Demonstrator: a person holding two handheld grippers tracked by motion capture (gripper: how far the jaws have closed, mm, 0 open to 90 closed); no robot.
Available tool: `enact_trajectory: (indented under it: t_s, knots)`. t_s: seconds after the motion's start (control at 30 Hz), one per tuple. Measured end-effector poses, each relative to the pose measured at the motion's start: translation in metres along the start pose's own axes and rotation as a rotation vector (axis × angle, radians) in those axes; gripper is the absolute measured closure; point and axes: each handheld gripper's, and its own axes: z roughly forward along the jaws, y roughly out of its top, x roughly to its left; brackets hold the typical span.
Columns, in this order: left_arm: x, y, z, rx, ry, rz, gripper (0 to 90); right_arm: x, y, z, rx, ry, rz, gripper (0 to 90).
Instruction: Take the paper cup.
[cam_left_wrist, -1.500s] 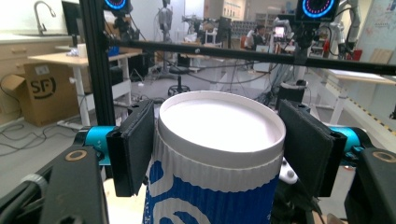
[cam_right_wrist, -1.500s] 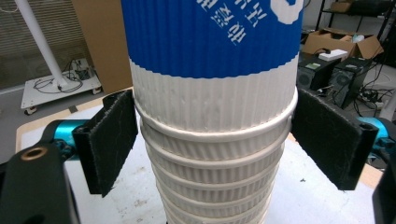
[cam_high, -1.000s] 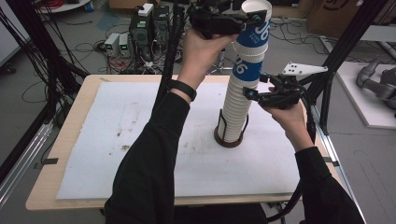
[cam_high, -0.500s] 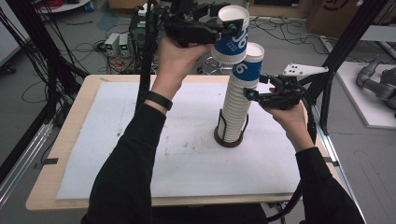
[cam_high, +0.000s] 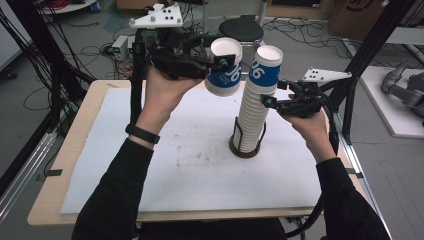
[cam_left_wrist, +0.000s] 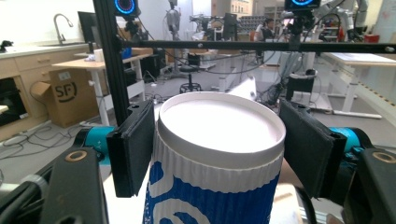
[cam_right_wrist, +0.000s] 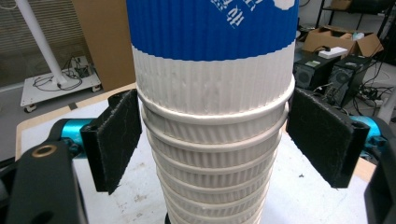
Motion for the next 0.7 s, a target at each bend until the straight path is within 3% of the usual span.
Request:
enact_trajectory:
  t_s: [0.3,0.53,0.7]
  knots:
    - [-0.007,-0.03,-0.019,0.045,0.02,-0.008,29.7,0.0,-0.001,0.0,0.002,-0.006,-0.005,18.6]
    - [-0.009,-0.066,-0.031,0.056,0.007,-0.061,29.7,0.001,-0.002,0.001,-0.001,-0.009,-0.002,18.5]
    - [-0.012,-0.085,-0.037,0.064,0.0,-0.075,29.7,0.001,-0.003,0.001,0.005,-0.016,-0.006,18.7]
